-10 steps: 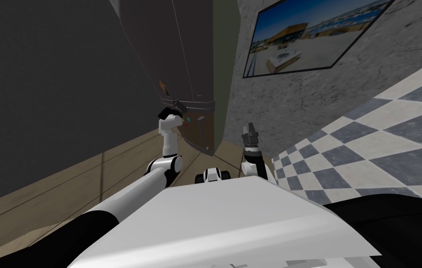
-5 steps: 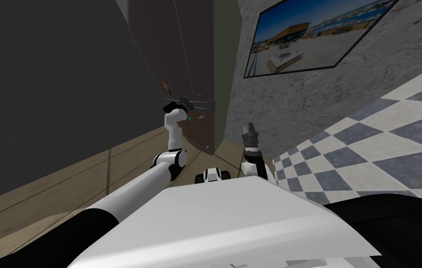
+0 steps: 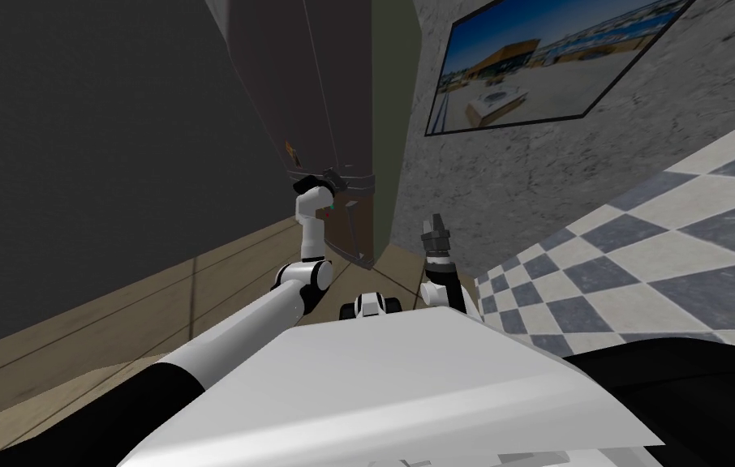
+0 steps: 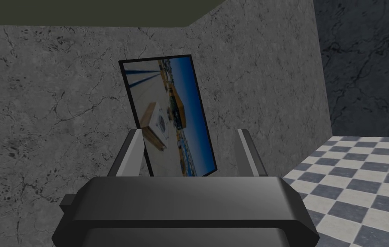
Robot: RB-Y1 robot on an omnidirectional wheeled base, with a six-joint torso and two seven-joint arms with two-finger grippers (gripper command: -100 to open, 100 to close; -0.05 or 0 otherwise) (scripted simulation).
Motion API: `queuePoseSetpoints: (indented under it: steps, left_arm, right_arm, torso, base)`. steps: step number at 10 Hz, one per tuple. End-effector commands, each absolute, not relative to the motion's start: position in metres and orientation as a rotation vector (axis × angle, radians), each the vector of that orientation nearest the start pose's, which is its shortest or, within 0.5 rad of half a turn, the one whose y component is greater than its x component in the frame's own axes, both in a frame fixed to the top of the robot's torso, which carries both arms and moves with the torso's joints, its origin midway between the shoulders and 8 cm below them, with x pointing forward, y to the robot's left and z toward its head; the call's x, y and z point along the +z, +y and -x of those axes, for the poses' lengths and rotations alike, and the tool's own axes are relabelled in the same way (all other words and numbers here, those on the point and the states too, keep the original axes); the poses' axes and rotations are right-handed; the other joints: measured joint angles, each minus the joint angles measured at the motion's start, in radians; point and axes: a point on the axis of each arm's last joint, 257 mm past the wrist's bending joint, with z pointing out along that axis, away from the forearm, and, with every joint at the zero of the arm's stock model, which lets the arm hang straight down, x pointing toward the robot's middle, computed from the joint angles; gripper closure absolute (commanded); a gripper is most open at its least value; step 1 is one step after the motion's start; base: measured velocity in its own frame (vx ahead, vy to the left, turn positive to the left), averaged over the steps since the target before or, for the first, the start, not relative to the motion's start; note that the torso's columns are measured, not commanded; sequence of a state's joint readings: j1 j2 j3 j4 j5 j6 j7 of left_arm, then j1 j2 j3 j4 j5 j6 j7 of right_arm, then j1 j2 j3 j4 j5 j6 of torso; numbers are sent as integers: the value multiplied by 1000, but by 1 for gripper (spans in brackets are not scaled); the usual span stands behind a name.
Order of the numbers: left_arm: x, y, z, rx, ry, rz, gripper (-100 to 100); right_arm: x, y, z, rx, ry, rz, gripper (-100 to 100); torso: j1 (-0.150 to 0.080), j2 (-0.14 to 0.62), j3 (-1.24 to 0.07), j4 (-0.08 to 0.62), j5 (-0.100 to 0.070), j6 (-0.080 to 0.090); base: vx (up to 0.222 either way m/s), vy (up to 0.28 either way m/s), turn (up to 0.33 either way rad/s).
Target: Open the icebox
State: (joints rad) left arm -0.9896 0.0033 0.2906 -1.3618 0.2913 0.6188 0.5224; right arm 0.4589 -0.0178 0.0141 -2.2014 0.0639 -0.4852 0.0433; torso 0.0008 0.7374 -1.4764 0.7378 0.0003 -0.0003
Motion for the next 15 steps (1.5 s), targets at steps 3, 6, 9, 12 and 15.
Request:
queuePoseSetpoints:
  steps: [3, 6, 9, 12, 15]
  left_arm:
    - [124, 90, -691, -2088, 938, 1628, 100]
    - [125, 65, -681, -2128, 995, 1618, 100]
    - [127, 41, -671, -2167, 1055, 1607, 100]
    - [129, 17, -659, -2205, 1117, 1593, 100]
    - [130, 5, -653, -2225, 1149, 1585, 100]
  right_arm:
    - [-1, -265, -367, 1238, 715, -632, 0]
    - [-1, -265, -367, 1238, 715, -632, 0]
    - [-1, -265, -367, 1238, 715, -632, 0]
    - [-1, -265, -367, 1238, 715, -632, 0]
    - [-1, -265, -367, 1238, 715, -632, 0]
  torso:
    - [0, 2, 1, 0, 0, 1]
    - [8, 6, 4, 0, 2, 0]
    - [5, -2, -2, 4, 2, -4]
    - [3, -1, -2, 6, 2, -5]
    - [6, 6, 4, 6, 2, -3]
  base:
    - [3, 48, -2]
    - [-87, 334, -87]
    - [-90, 403, -72]
    - [-84, 334, -61]
    - [-127, 328, -39]
